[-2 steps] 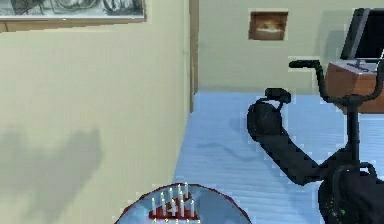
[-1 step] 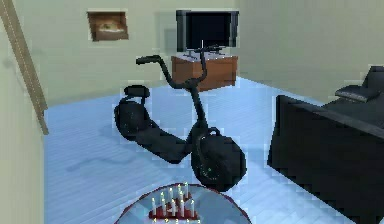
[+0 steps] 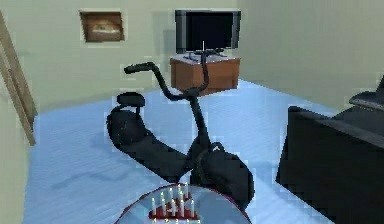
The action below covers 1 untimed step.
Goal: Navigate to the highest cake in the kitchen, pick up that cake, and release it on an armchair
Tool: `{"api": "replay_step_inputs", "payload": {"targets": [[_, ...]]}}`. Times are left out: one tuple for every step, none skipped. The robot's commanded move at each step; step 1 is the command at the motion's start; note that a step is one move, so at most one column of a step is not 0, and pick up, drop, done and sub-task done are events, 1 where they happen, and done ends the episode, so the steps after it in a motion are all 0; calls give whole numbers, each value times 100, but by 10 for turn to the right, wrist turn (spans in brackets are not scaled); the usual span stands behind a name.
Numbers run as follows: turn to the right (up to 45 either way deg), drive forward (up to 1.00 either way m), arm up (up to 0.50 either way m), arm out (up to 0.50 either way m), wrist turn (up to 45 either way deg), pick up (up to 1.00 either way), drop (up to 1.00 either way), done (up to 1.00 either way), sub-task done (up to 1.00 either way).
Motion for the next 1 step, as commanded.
{"api": "replay_step_inputs", "payload": {"targets": [[-300,0,0,0,0,0,0,0,0]]}}
